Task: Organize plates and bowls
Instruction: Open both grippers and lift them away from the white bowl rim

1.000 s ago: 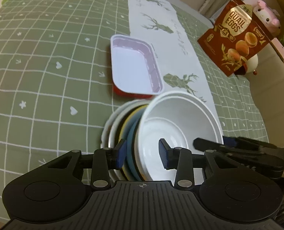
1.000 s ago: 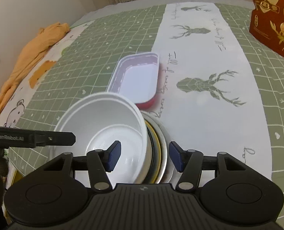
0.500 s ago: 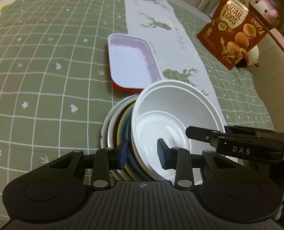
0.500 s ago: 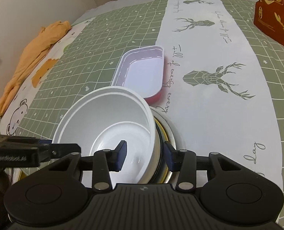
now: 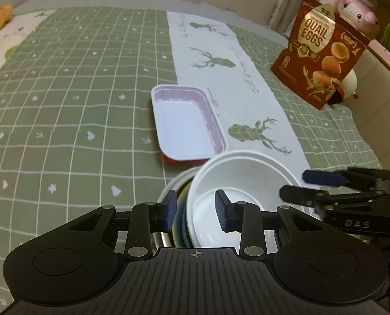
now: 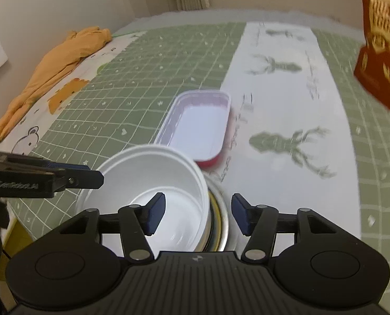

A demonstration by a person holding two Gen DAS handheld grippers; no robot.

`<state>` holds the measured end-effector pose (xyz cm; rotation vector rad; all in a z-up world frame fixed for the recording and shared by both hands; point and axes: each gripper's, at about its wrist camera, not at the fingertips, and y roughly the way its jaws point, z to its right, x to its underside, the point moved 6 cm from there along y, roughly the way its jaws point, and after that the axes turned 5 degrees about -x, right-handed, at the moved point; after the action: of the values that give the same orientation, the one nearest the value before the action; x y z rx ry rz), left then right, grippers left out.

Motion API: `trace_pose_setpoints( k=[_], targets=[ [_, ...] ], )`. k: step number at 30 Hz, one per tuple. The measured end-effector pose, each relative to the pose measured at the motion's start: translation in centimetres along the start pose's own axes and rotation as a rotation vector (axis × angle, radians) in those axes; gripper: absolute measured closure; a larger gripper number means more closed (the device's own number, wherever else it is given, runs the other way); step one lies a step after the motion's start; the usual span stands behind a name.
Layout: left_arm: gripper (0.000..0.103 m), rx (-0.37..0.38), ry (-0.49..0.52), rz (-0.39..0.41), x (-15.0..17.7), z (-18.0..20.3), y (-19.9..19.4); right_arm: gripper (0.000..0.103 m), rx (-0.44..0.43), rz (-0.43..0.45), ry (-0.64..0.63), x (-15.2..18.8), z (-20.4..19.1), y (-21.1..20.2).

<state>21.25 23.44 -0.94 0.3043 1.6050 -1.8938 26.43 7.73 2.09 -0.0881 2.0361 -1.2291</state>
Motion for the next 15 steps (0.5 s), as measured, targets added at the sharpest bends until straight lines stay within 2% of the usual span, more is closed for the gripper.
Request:
trace_pose_setpoints(
  k=[2,6,12,15],
  targets=[
    [0.068,0.001,0.003,-0.003,-0.3,0.0,0.4,0.041,0.019,0.017,-0.019,-0.6,0.1,-0.2],
    [0.068,0.015,-0.004,-0.020,-0.5,-0.1,1.3,0.039,0.040,0.032,-0.023,-1.4,0.6,0.0],
    [0.069,0.077,-0.064,-0.045,0.4,-0.9,1.2,0.038,0.019,0.007,0.002,0.1,0.6,1.1],
    [0.069,0.061,-0.063,-0.044,0.7,-1.0,0.6,0.038,0.001,0.013,0.037,0.5,1.0,0.9]
  ],
)
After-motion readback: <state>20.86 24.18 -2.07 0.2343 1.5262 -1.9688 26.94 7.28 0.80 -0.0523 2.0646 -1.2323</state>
